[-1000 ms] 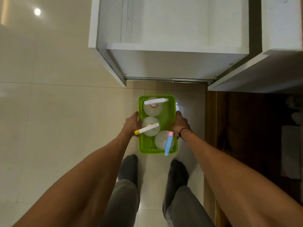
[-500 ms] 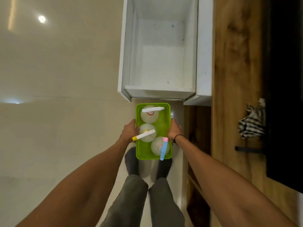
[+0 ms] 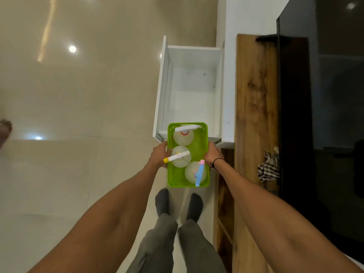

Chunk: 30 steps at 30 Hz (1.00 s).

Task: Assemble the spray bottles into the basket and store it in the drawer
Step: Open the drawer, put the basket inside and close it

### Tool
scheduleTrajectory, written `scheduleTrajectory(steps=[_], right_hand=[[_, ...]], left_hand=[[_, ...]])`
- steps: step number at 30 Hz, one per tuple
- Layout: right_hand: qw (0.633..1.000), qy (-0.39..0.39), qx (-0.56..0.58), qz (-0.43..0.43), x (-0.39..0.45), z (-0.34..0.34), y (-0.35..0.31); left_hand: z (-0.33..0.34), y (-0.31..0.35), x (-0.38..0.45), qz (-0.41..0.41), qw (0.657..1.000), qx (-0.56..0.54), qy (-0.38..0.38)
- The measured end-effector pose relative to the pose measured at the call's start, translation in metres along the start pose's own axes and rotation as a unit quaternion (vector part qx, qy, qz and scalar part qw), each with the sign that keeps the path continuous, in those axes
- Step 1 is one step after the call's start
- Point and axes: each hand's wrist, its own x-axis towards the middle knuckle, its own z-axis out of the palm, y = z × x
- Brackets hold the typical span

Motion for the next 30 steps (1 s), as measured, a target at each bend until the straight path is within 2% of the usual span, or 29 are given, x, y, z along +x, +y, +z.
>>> scheduleTrajectory(steps=[10, 18, 30], right_hand=[[0.998, 0.031, -0.045, -0.024, 0.069, -0.071, -0.073], [1.0, 0.023, -0.012, -0.002, 0.171, -0.105, -0.122], [0.999, 0.027, -0.021, 0.024, 0.348, -0.094, -0.113]], left_hand=[[-0.053, 0.079, 0.074, 0.049, 0.998, 0.013, 0.043], [-0.077, 0.124, 0.189, 0.034, 0.999, 0.003, 0.012], [-0.038, 0.118, 0.358, 0.004, 1.0, -0.008, -0.025]])
